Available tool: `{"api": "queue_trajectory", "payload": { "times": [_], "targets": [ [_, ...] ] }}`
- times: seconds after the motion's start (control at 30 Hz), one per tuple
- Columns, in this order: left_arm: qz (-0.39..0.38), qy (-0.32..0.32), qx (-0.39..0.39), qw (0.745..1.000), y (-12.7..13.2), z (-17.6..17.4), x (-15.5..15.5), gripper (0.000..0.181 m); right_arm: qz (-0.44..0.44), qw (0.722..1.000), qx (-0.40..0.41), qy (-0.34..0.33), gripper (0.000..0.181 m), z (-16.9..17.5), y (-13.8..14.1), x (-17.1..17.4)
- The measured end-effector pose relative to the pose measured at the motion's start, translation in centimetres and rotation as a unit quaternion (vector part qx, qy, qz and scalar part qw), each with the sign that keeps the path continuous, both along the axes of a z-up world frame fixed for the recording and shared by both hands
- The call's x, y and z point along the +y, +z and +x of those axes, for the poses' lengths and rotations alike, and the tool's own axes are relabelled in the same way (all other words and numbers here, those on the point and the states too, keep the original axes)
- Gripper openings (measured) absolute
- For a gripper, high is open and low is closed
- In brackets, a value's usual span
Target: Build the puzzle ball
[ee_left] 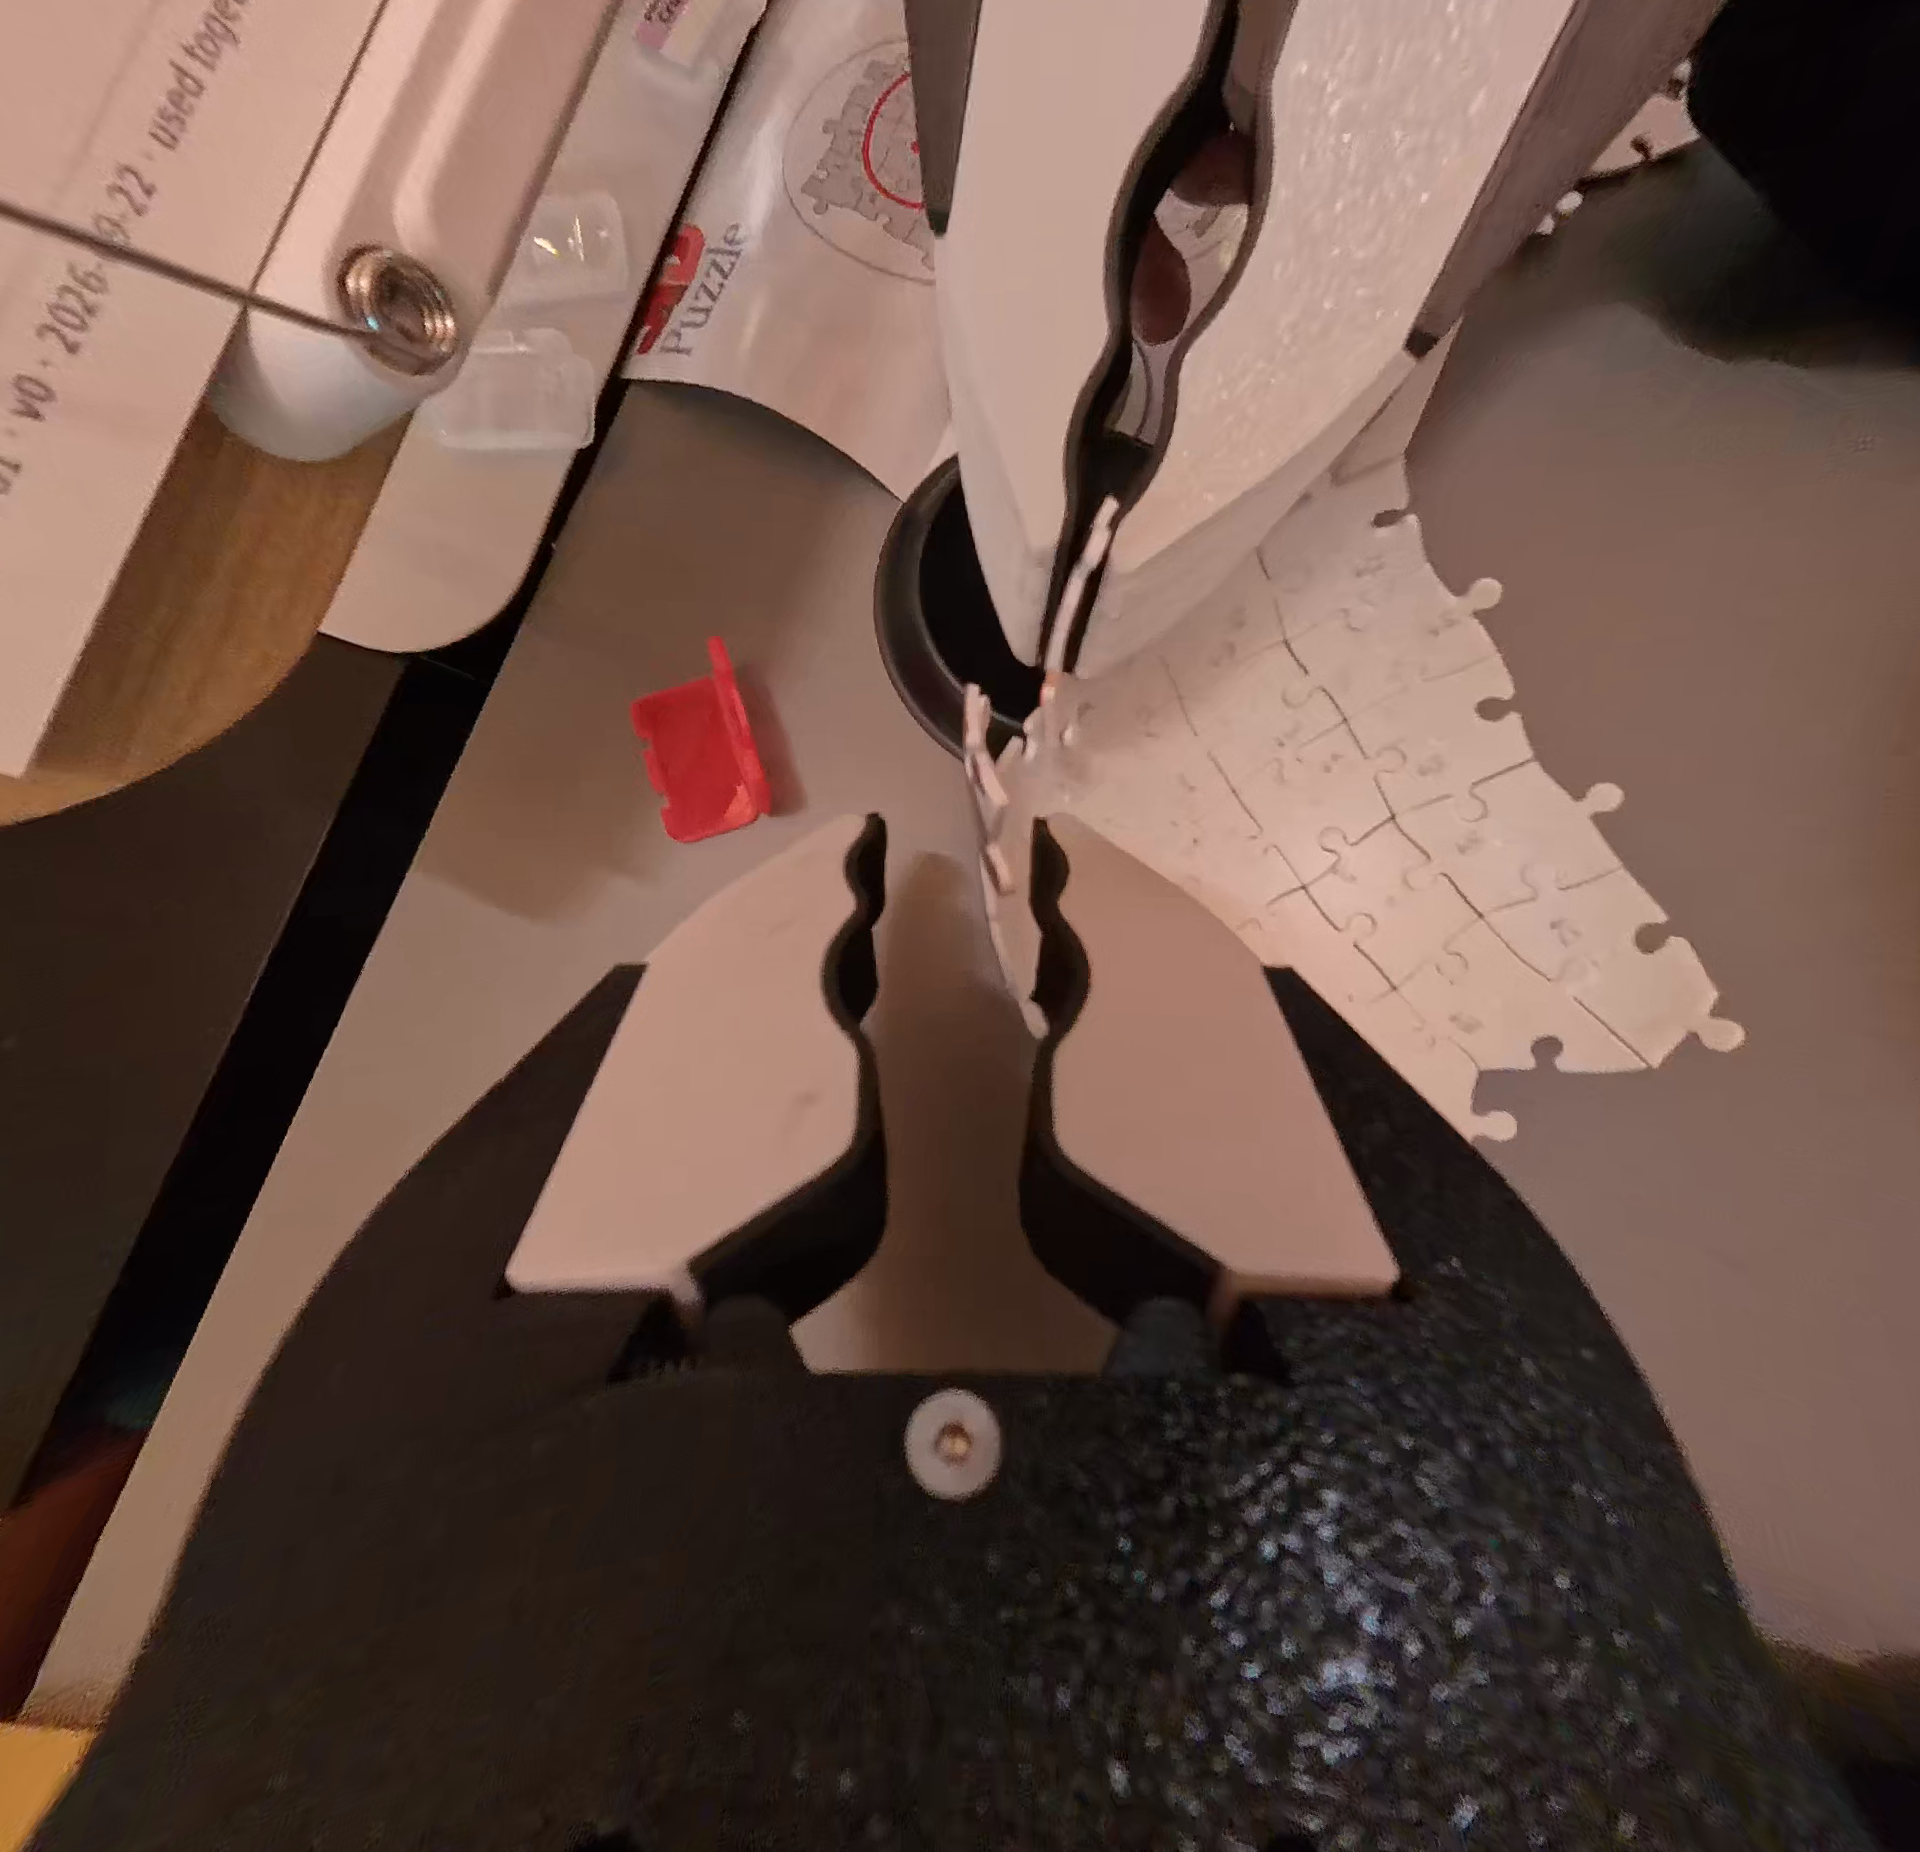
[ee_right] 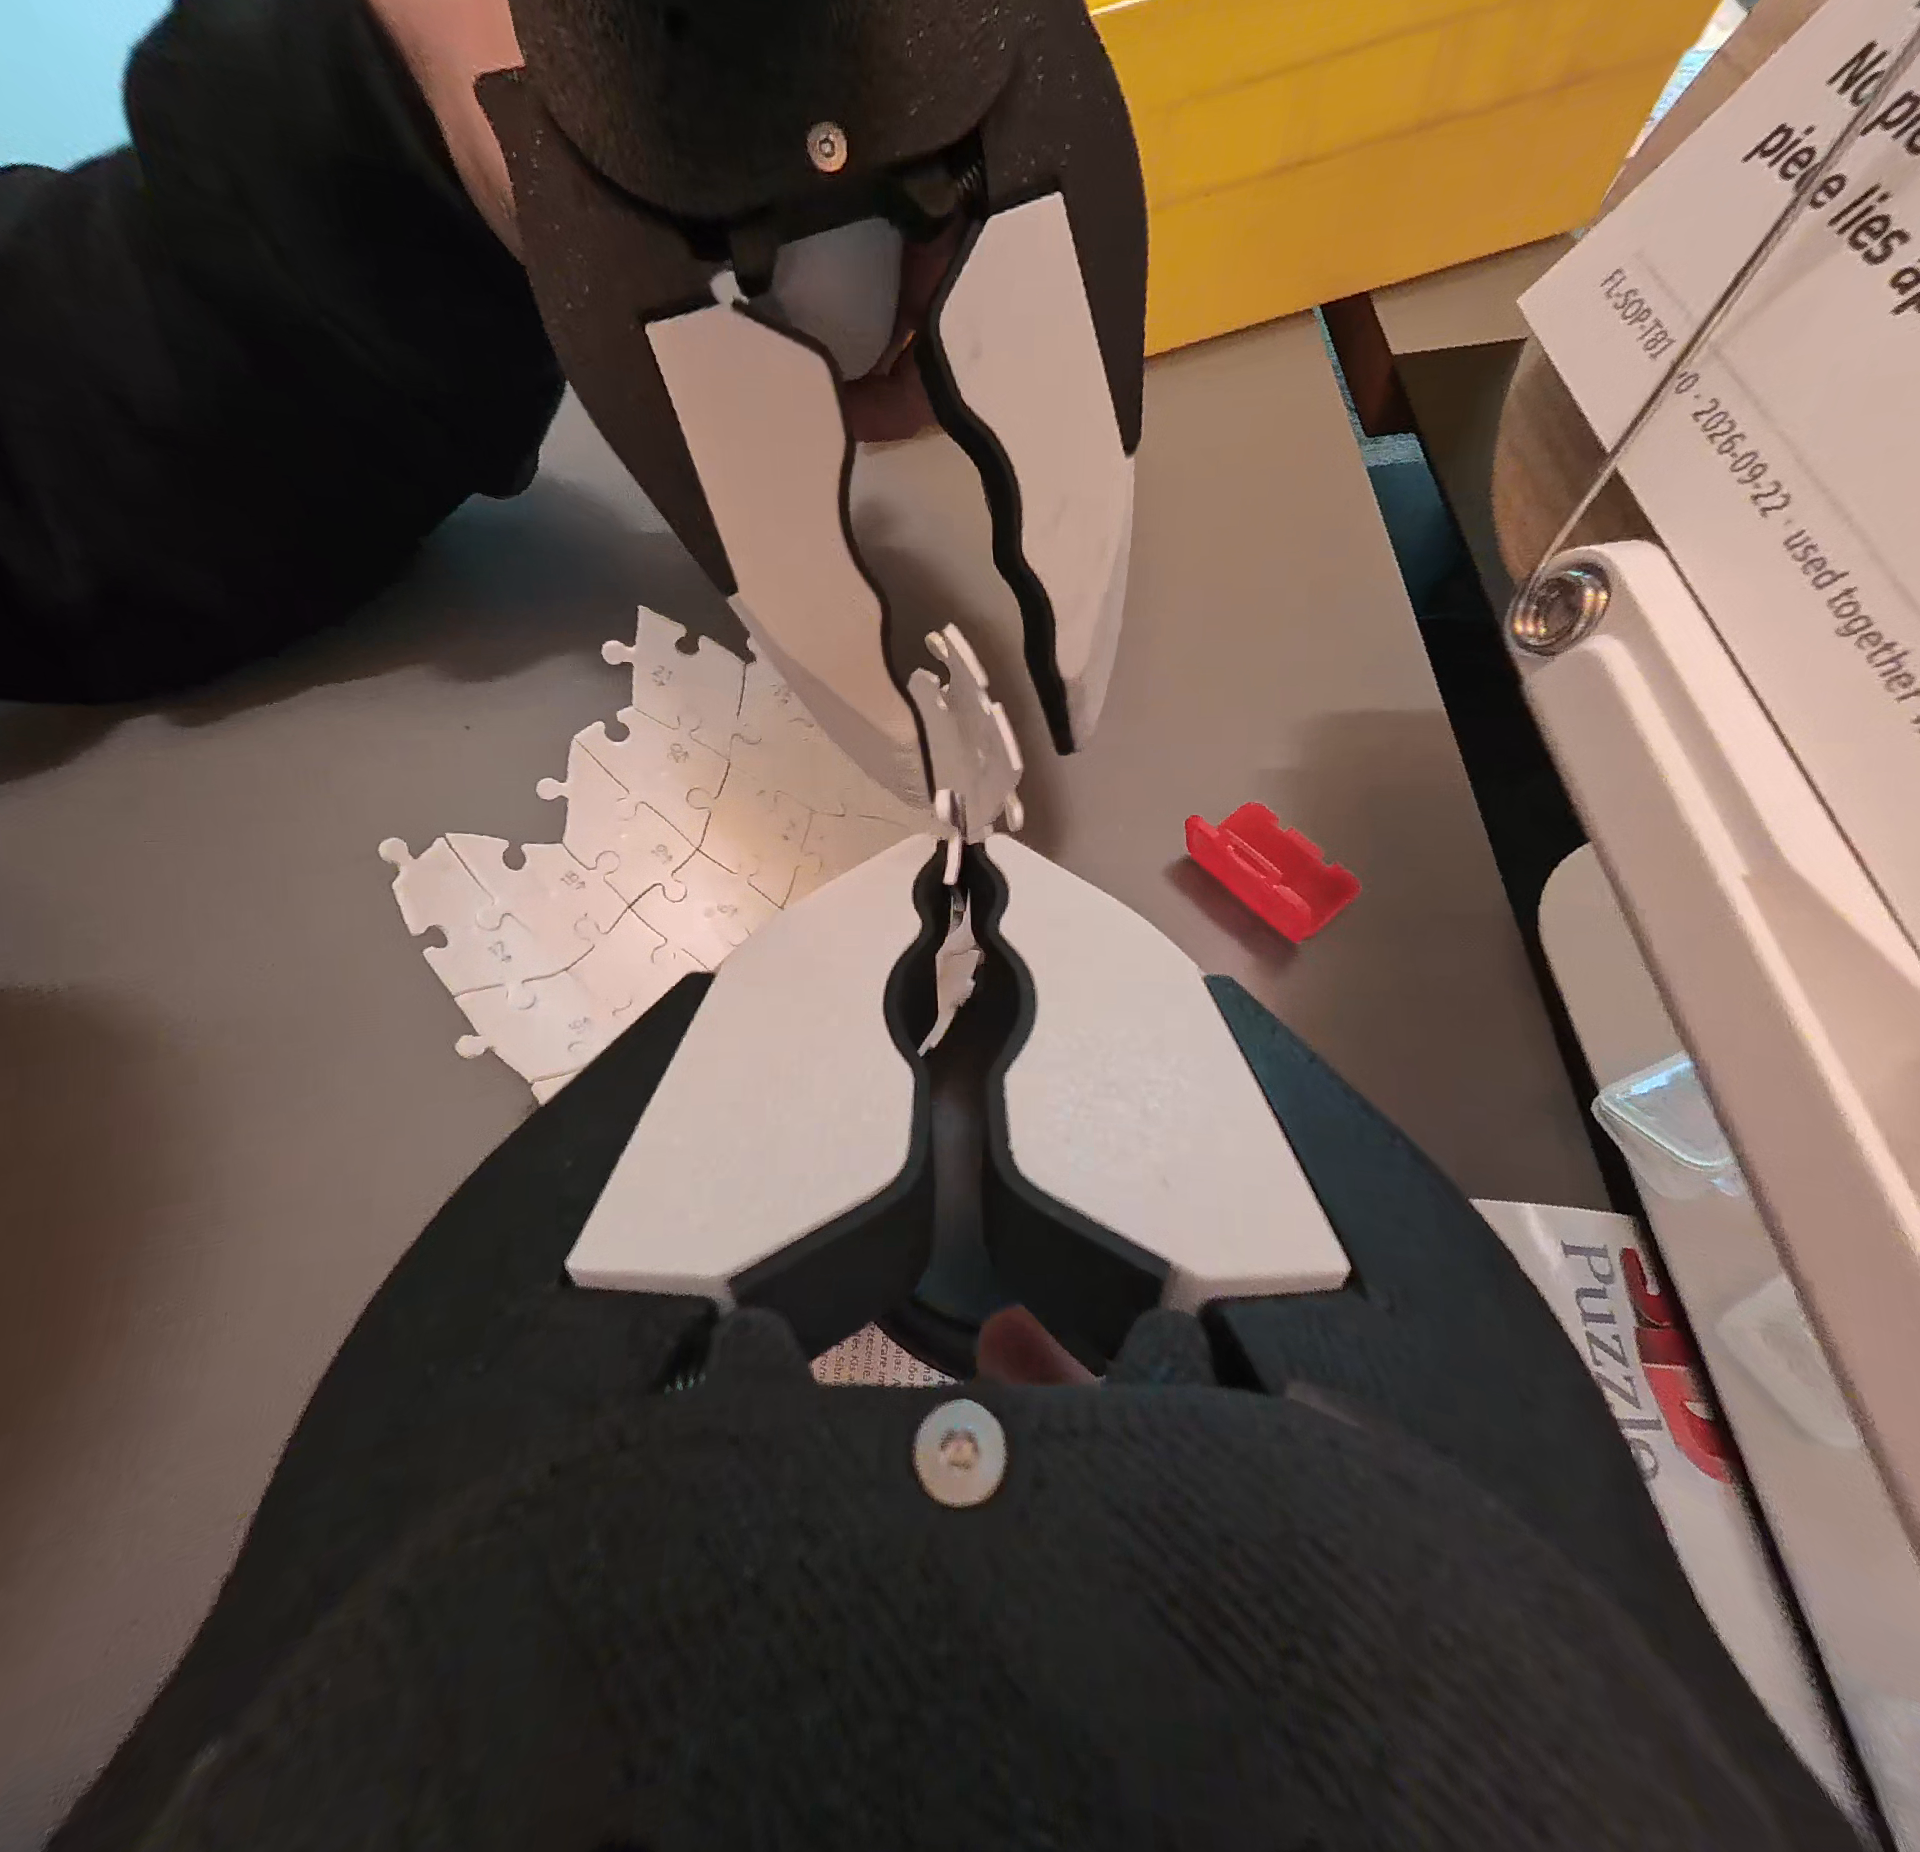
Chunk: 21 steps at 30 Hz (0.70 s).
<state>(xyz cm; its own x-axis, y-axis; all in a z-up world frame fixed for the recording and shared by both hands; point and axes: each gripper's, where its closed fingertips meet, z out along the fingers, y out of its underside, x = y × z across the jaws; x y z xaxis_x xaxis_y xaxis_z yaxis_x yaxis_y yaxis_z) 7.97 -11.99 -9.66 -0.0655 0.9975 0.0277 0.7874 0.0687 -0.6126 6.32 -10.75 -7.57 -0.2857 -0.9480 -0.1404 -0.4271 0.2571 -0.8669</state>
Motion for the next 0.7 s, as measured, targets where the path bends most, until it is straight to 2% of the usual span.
{"api": "queue_trajectory", "payload": {
  "times": [0.03,0.37,0.7],
  "targets": [
    [-0.003,0.001,0.004,1.0,0.09,-0.13,-0.08,0.023,-0.003,1.0,0.005,-0.003,0.003,-0.05,-0.07,-0.08],
    [-0.033,-0.017,0.014,0.999,0.31,-0.66,0.08,0.003,-0.013,1.0,0.017,-0.002,0.003,-0.09,-0.09,-0.03],
    [-0.034,-0.017,0.013,0.999,0.27,-0.63,0.05,0.003,-0.028,0.999,0.023,-0.008,0.003,0.07,-0.3,-0.37]
  ]
}}
